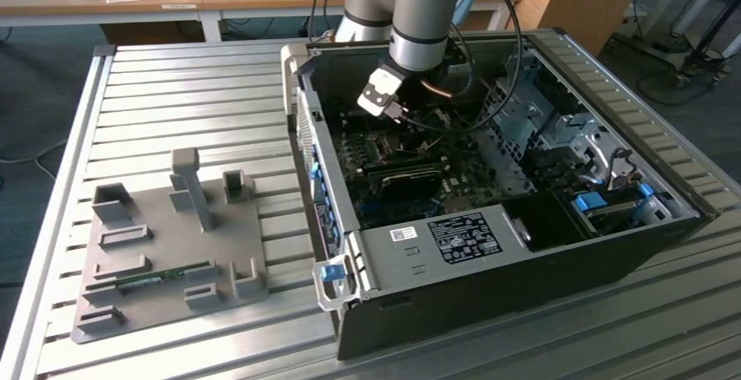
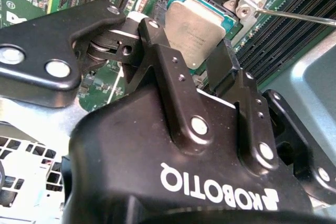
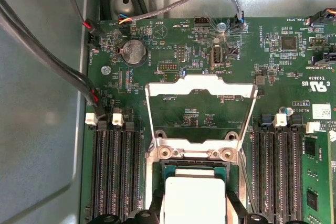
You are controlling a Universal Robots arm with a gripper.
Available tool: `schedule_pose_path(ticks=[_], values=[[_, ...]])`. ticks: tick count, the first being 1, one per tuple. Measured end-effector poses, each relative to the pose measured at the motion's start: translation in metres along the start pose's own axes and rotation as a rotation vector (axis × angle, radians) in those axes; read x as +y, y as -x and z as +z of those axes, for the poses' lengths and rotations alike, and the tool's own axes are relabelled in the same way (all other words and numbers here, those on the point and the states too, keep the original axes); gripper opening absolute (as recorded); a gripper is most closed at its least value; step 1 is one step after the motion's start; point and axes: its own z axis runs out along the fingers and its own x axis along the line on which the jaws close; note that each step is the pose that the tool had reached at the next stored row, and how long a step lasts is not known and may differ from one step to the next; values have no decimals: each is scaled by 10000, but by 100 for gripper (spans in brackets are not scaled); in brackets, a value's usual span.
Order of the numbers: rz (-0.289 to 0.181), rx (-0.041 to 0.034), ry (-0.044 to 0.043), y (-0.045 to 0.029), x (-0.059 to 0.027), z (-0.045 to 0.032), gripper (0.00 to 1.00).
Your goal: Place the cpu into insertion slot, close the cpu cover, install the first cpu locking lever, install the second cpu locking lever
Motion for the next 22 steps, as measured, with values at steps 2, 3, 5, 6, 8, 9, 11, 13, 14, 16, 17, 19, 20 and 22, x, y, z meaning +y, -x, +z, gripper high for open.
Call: schedule_pose_path(ticks=[2,3,5,6,8,9,11,13,14,16,17,19,20,22], values=[[0,-1,0,0,0,4,54],[0,4,3,-1,0,9,54],[0,-1,-1,0,0,14,54],[0,-3,-2,1,-1,15,54],[0,-3,-2,1,-1,16,54],[0,-1,-1,0,0,17,54],[0,-1,0,0,-1,17,54],[0,1,0,0,-1,18,54],[0,0,0,0,-1,18,54],[0,0,0,0,-1,18,54],[0,0,0,0,-1,18,54],[0,0,0,0,-1,19,54],[0,0,0,0,-1,18,54],[0,0,-1,0,-1,19,54]])
